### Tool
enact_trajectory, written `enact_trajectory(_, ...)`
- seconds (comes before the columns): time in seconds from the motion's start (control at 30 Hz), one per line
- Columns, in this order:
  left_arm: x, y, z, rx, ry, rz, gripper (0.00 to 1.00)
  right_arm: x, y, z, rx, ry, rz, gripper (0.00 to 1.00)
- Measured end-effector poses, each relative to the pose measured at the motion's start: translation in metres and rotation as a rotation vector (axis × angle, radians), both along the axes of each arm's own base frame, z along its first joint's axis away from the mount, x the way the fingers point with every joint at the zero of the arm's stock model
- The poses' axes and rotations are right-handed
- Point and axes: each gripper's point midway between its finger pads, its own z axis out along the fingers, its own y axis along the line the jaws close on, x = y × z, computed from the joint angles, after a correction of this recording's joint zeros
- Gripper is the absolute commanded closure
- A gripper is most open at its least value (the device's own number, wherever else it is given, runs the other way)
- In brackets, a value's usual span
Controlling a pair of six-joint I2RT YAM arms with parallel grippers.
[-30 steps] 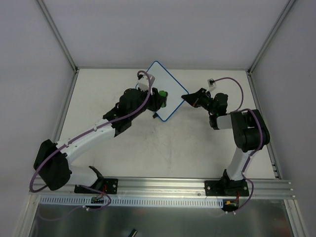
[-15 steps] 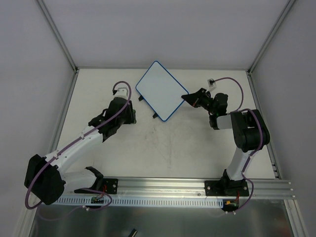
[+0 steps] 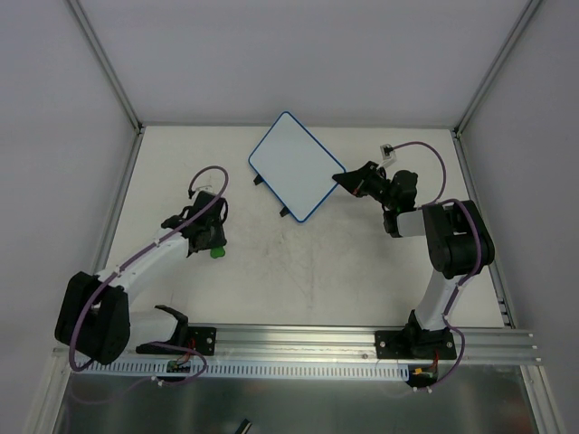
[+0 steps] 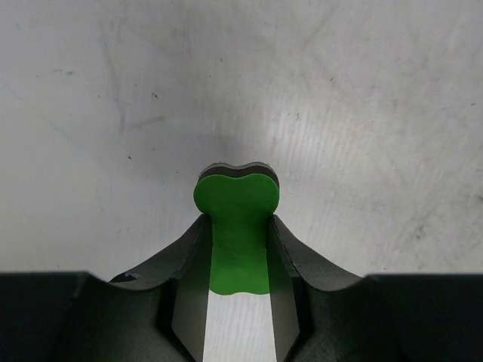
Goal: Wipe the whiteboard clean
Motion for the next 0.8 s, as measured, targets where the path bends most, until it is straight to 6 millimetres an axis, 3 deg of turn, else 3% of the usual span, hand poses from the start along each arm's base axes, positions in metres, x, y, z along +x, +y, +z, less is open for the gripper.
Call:
enact_trajectory(0.07, -0.004, 0.000, -0.016, 0.009, 0.063, 0.002, 0.81, 0.000, 0.000, 0.000, 0.000, 0.000, 0.000, 1.00)
enact_trajectory(0.23, -0.011, -0.002, -0.035, 0.016, 0.144, 0.000, 0.79, 0.000, 0.000, 0.000, 0.000, 0.000, 0.000, 1.00)
enact_trajectory(0.33, -0.011, -0.002, -0.036, 0.015, 0.147, 0.004, 0.73, 0.000, 0.000, 0.000, 0.000, 0.000, 0.000, 1.00)
enact_trajectory(0.4, -0.011, -0.002, -0.036, 0.013, 0.147, 0.006, 0.56, 0.000, 0.000, 0.000, 0.000, 0.000, 0.000, 1.00)
enact_trajectory(0.53, -0.011, -0.003, -0.036, 0.009, 0.147, 0.011, 0.40, 0.000, 0.000, 0.000, 0.000, 0.000, 0.001, 1.00)
enact_trajectory(0.8, -0.011, -0.003, -0.034, 0.005, 0.136, 0.014, 0.27, 0.000, 0.000, 0.000, 0.000, 0.000, 0.001, 1.00)
